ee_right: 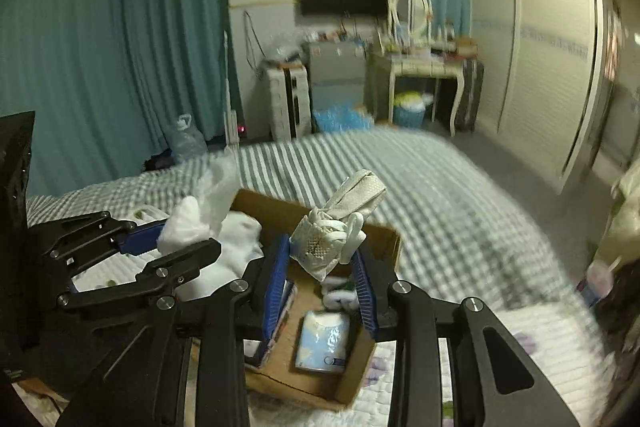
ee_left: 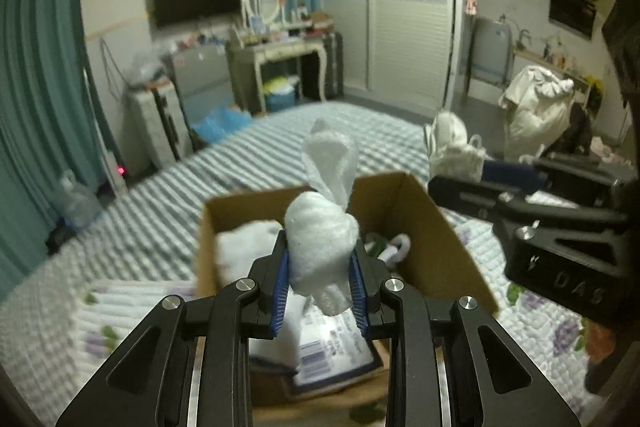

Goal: Organize soft objects
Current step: 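Carry both items over the cardboard box and open both tools to release them, then grasp the cream lace cloth with the right tool while the left grasps a white sock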

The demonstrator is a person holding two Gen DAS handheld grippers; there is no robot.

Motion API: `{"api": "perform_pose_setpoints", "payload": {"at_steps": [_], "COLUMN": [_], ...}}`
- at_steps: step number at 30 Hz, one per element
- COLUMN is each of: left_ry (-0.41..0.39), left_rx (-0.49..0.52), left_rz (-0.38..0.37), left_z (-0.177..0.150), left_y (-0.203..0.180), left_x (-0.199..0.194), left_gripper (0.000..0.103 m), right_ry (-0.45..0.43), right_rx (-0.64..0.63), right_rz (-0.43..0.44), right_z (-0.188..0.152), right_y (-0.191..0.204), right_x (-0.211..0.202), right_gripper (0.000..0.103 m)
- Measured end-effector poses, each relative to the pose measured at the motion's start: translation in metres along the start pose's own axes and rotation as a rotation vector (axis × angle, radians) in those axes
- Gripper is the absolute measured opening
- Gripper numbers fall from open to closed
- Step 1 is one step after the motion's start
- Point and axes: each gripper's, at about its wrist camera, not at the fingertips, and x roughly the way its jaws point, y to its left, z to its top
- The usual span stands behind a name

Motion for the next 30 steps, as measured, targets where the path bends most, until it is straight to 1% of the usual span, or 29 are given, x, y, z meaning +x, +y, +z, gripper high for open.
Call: {"api": "perform_pose_setpoints", "payload": {"at_steps": [3,6,8,12,13,14,15,16,17,19,21,22,25,27,28,30], "left_ry": [0.029,0.053,0.063,0.062,0.070,0.080,0.077,0.048,0.018,-0.003,-0.031,-0.051,-0.130,-0.187,-0.203,-0.253], "left_rx": [0.021,0.056,0.070,0.063,0.057,0.043,0.032,0.012,0.001,-0.007,-0.008,-0.002,0.012,0.009,0.006,0.004], "left_rz": [0.007,0.023,0.032,0.052,0.057,0.065,0.070,0.088,0.096,0.097,0.104,0.116,0.153,0.162,0.164,0.167], "left_z": [-0.007,-0.013,-0.016,-0.016,-0.016,-0.015,-0.013,-0.011,-0.008,-0.002,0.006,0.010,0.018,0.023,0.025,0.028], "left_y": [-0.002,-0.007,-0.010,-0.009,-0.009,-0.008,-0.007,-0.005,-0.005,-0.004,-0.005,-0.006,-0.009,-0.009,-0.008,-0.007], "left_x": [0.020,0.030,0.032,0.030,0.028,0.025,0.024,0.013,0.004,-0.012,-0.037,-0.052,-0.103,-0.145,-0.157,-0.195], "left_gripper": [0.026,0.026,0.026,0.031,0.038,0.057,0.067,0.082,0.085,0.085,0.085,0.085,0.085,0.085,0.085,0.085], "right_ry": [0.040,0.058,0.070,0.068,0.063,0.058,0.049,0.039,0.030,0.013,-0.005,-0.019,-0.063,-0.099,-0.112,-0.142], "right_rx": [0.037,0.019,0.022,-0.003,-0.004,-0.002,0.006,0.016,0.023,0.023,0.011,0.006,-0.004,-0.017,-0.024,-0.045], "right_rz": [0.010,0.001,0.017,-0.001,-0.009,-0.018,-0.034,-0.048,-0.056,-0.073,-0.094,-0.103,-0.117,-0.121,-0.125,-0.136], "right_z": [-0.008,-0.016,-0.020,-0.022,-0.020,-0.019,-0.017,-0.014,-0.012,-0.005,0.002,0.008,0.021,0.031,0.034,0.042], "right_y": [-0.016,-0.024,-0.027,-0.026,-0.026,-0.025,-0.027,-0.028,-0.029,-0.030,-0.027,-0.025,-0.014,-0.002,0.003,0.018], "right_x": [0.032,0.052,0.059,0.060,0.057,0.054,0.049,0.042,0.037,0.019,-0.003,-0.017,-0.058,-0.096,-0.111,-0.147], "right_gripper": [0.032,0.032,0.032,0.033,0.036,0.044,0.050,0.061,0.062,0.063,0.065,0.068,0.070,0.070,0.070,0.072]}}
